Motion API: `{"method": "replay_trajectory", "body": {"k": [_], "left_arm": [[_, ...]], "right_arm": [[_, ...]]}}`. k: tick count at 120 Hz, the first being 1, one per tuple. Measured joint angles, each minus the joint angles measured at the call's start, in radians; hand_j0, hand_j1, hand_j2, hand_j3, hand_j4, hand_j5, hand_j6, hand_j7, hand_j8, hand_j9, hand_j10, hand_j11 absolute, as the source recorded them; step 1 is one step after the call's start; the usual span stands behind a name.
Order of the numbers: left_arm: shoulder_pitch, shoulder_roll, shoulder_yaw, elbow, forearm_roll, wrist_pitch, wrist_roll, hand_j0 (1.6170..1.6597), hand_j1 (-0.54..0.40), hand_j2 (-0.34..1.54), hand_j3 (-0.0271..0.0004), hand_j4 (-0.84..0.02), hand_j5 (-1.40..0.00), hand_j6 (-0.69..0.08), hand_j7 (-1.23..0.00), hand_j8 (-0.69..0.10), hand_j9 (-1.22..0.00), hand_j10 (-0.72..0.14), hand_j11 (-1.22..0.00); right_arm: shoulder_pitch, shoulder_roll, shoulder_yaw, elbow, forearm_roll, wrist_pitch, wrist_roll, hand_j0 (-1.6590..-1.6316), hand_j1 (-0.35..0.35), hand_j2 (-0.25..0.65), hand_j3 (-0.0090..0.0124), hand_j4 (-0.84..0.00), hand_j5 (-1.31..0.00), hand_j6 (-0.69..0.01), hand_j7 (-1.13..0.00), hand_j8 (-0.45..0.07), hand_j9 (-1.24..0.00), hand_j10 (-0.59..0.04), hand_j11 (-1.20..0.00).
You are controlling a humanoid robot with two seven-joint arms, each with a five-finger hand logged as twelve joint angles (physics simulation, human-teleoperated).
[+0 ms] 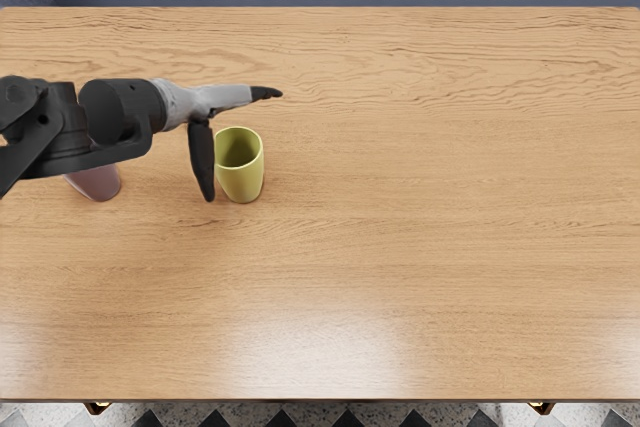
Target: Pick up cup and place in cup with left hand
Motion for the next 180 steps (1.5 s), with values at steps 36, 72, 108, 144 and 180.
{"method": "replay_trajectory", "body": {"k": [36,72,108,144,180], "left_arm": [[-0.023,-0.019,0.172,0.048,0.114,0.196,0.000,1.6581,0.349,0.00,0.0000,-0.002,0.00,-0.002,0.00,-0.002,0.00,-0.001,0.00],[-0.129,-0.026,0.300,0.089,0.106,0.144,0.000,1.6581,0.349,0.00,0.0000,-0.002,0.00,-0.003,0.00,-0.003,0.00,-0.002,0.00],[-0.153,-0.041,0.313,0.101,0.098,0.126,0.000,1.6581,0.296,0.01,0.0000,-0.046,-0.06,-0.047,-0.06,-0.047,-0.06,-0.046,-0.06],[-0.150,-0.044,0.314,0.111,0.096,0.126,0.000,1.6581,0.156,0.03,0.0000,-0.164,-0.21,-0.165,-0.21,-0.164,-0.21,-0.163,-0.21],[-0.166,-0.044,0.315,0.115,0.044,0.115,0.000,1.6581,0.018,0.06,0.0000,-0.280,-0.36,-0.280,-0.36,-0.280,-0.36,-0.279,-0.36]], "right_arm": [[0.000,0.000,0.000,0.000,0.000,0.000,0.000,-1.6581,-0.316,-0.006,0.0000,-0.028,-0.04,-0.028,-0.04,-0.028,-0.04,-0.027,-0.04],[0.000,0.000,0.000,0.000,0.000,0.000,0.000,-1.6581,-0.316,-0.006,0.0000,-0.028,-0.04,-0.028,-0.04,-0.028,-0.04,-0.027,-0.04],[0.000,0.000,0.000,0.000,0.000,0.000,0.000,-1.6581,-0.316,-0.006,0.0000,-0.028,-0.04,-0.028,-0.04,-0.028,-0.04,-0.027,-0.04],[0.000,0.000,0.000,0.000,0.000,0.000,0.000,-1.6581,-0.316,-0.006,0.0000,-0.028,-0.04,-0.028,-0.04,-0.028,-0.04,-0.027,-0.04],[0.000,0.000,0.000,0.000,0.000,0.000,0.000,-1.6581,-0.316,-0.006,0.0000,-0.028,-0.04,-0.028,-0.04,-0.028,-0.04,-0.027,-0.04]]}}
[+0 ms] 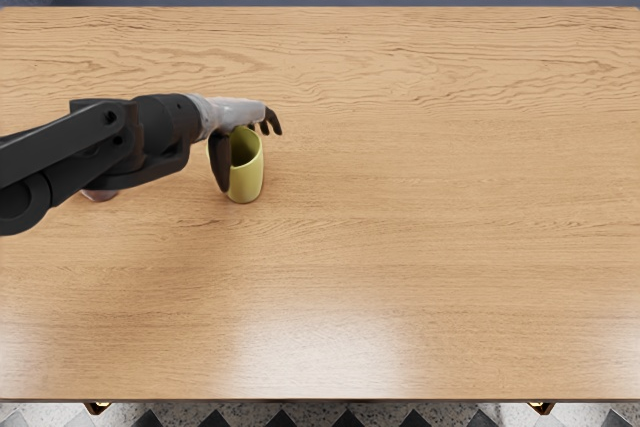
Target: Pick up cup and place in cup with left hand
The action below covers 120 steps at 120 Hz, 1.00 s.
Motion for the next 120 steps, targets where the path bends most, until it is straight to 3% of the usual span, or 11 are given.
{"method": "replay_trajectory", "body": {"k": [61,82,120], "left_arm": [[-0.004,0.009,0.020,0.020,-0.005,0.000,0.000,1.6580,-0.037,0.07,0.0000,-0.325,-0.42,-0.326,-0.42,-0.325,-0.42,-0.325,-0.42],[-0.004,0.009,0.020,0.021,-0.005,0.000,0.000,1.6581,-0.102,0.09,0.0000,-0.355,-0.46,-0.354,-0.46,-0.355,-0.46,-0.355,-0.46],[0.001,0.011,0.020,0.021,-0.008,0.002,0.000,1.6564,-0.226,0.21,0.0000,-0.412,-0.55,-0.214,-0.55,-0.230,-0.56,-0.411,-0.56]], "right_arm": [[0.000,0.000,0.000,0.000,0.000,0.000,0.000,-1.6581,-0.316,-0.006,0.0000,-0.028,-0.04,-0.028,-0.04,-0.028,-0.04,-0.027,-0.04],[0.000,0.000,0.000,0.000,0.000,0.000,0.000,-1.6581,-0.316,-0.006,0.0000,-0.028,-0.04,-0.028,-0.04,-0.028,-0.04,-0.027,-0.04],[0.000,0.000,0.000,0.000,0.000,0.000,0.000,-1.6581,-0.316,-0.006,0.0000,-0.028,-0.04,-0.028,-0.04,-0.028,-0.04,-0.027,-0.04]]}}
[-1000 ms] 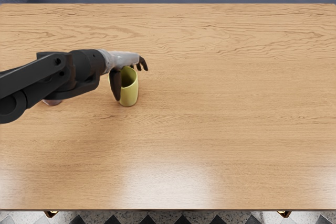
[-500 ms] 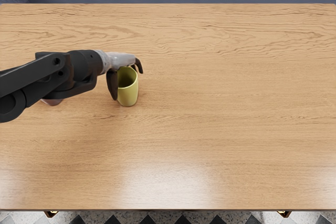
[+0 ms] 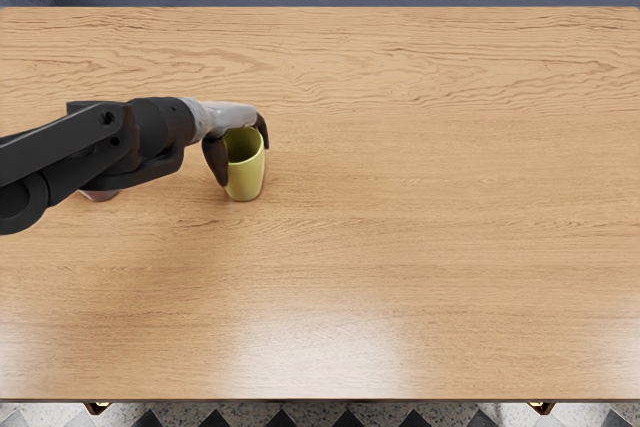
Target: Pick up cup and place in cup with left hand
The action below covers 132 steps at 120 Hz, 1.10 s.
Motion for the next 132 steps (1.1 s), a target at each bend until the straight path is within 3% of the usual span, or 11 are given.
{"method": "replay_trajectory", "body": {"k": [14,23,59,77,99,132], "left_arm": [[-0.002,0.001,0.000,0.000,-0.003,0.001,-0.001,1.6583,-0.216,0.21,0.0000,-0.408,-0.56,-0.214,-0.56,-0.239,-0.57,-0.417,-0.58],[-0.015,0.002,0.000,0.006,-0.011,-0.002,0.000,1.6576,-0.151,0.17,0.0000,-0.409,-0.57,-0.258,-0.57,-0.252,-0.58,-0.427,-0.58],[-0.078,0.076,-0.004,0.019,-0.095,-0.056,0.000,1.6559,-0.086,0.08,0.0000,-0.435,-0.60,-0.321,-0.60,-0.312,-0.60,-0.442,-0.60],[-0.112,0.121,-0.004,0.020,-0.139,-0.082,0.000,1.6562,-0.123,0.08,0.0000,-0.435,-0.60,-0.268,-0.60,-0.274,-0.60,-0.446,-0.60],[-0.160,0.155,-0.005,0.040,-0.158,-0.113,0.000,1.6558,-0.103,0.07,0.0000,-0.449,-0.61,-0.290,-0.60,-0.288,-0.60,-0.448,-0.60],[-0.202,0.226,-0.005,0.073,-0.195,-0.153,0.001,1.6559,-0.135,0.09,0.0000,-0.429,-0.62,-0.255,-0.62,-0.271,-0.60,-0.449,-0.60]], "right_arm": [[0.000,0.000,0.000,0.000,0.000,0.000,0.000,-1.6581,-0.316,-0.006,0.0000,-0.028,-0.04,-0.028,-0.04,-0.027,-0.04,-0.027,-0.04],[0.000,0.000,0.000,0.000,0.000,0.000,0.000,-1.6581,-0.316,-0.006,0.0000,-0.028,-0.04,-0.028,-0.04,-0.027,-0.04,-0.027,-0.04],[0.000,0.000,0.000,0.000,0.000,0.000,0.000,-1.6581,-0.316,-0.006,0.0000,-0.028,-0.04,-0.028,-0.04,-0.027,-0.04,-0.027,-0.04],[0.000,0.000,0.000,0.000,0.000,0.000,0.000,-1.6581,-0.316,-0.006,0.0000,-0.028,-0.04,-0.028,-0.04,-0.027,-0.04,-0.027,-0.04],[0.000,0.000,0.000,0.000,0.000,0.000,0.000,-1.6581,-0.316,-0.006,0.0000,-0.028,-0.04,-0.028,-0.04,-0.027,-0.04,-0.027,-0.04],[0.000,0.000,0.000,0.000,0.000,0.000,0.000,-1.6581,-0.316,-0.006,0.0000,-0.028,-0.04,-0.028,-0.04,-0.027,-0.04,-0.027,-0.04]]}}
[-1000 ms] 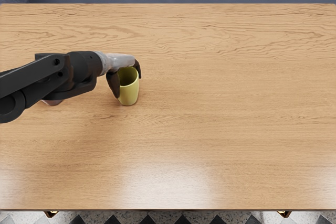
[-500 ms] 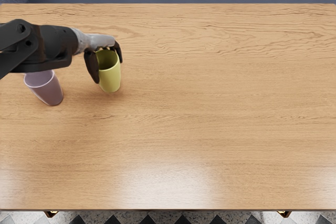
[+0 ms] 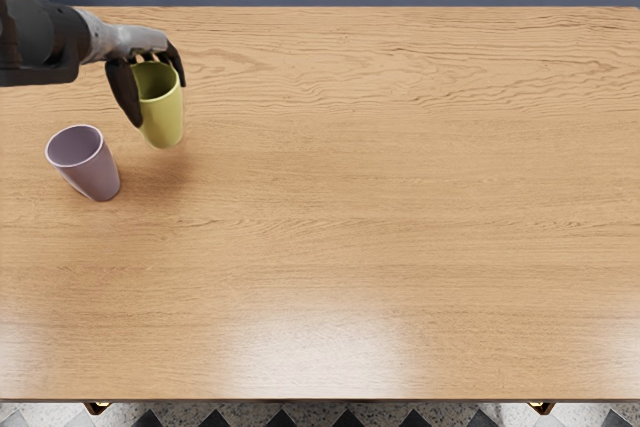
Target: Pick up cup and place in cup with left hand
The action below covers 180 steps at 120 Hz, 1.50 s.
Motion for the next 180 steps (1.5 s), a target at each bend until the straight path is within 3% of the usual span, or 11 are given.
{"method": "replay_trajectory", "body": {"k": [18,28,71,114,180], "left_arm": [[-0.021,0.053,-0.002,0.004,-0.024,-0.016,0.000,1.6552,-0.105,0.07,0.0000,-0.437,-0.63,-0.263,-0.63,-0.280,-0.60,-0.445,-0.60],[-0.029,0.064,-0.002,0.005,-0.044,-0.022,0.000,1.6554,-0.146,0.09,0.0000,-0.418,-0.62,-0.256,-0.62,-0.266,-0.60,-0.439,-0.60],[-0.058,0.132,-0.001,0.024,-0.108,-0.027,-0.001,1.6554,-0.145,0.12,0.0000,-0.439,-0.61,-0.269,-0.61,-0.279,-0.60,-0.451,-0.60],[-0.043,0.226,0.001,0.023,-0.166,-0.027,-0.001,1.6555,-0.147,0.14,0.0000,-0.443,-0.59,-0.273,-0.60,-0.281,-0.60,-0.446,-0.61],[-0.006,0.264,0.006,0.009,-0.200,-0.027,-0.001,1.6555,-0.150,0.16,0.0000,-0.449,-0.59,-0.277,-0.59,-0.280,-0.60,-0.452,-0.60]], "right_arm": [[0.000,0.000,0.000,0.000,0.000,0.000,0.000,-1.6581,-0.316,-0.006,0.0000,-0.027,-0.04,-0.028,-0.04,-0.027,-0.04,-0.027,-0.04],[0.000,0.000,0.000,0.000,0.000,0.000,0.000,-1.6581,-0.316,-0.006,0.0000,-0.027,-0.04,-0.027,-0.04,-0.027,-0.04,-0.027,-0.04],[0.000,0.000,0.000,0.000,0.000,0.000,0.000,-1.6581,-0.316,-0.006,0.0000,-0.028,-0.04,-0.028,-0.04,-0.027,-0.04,-0.027,-0.04],[0.000,0.000,0.000,0.000,0.000,0.000,0.000,-1.6581,-0.316,-0.006,0.0000,-0.027,-0.04,-0.027,-0.04,-0.027,-0.04,-0.027,-0.04],[0.000,0.000,0.000,0.000,0.000,0.000,0.000,-1.6581,-0.316,-0.006,0.0000,-0.027,-0.04,-0.027,-0.04,-0.027,-0.04,-0.027,-0.04]]}}
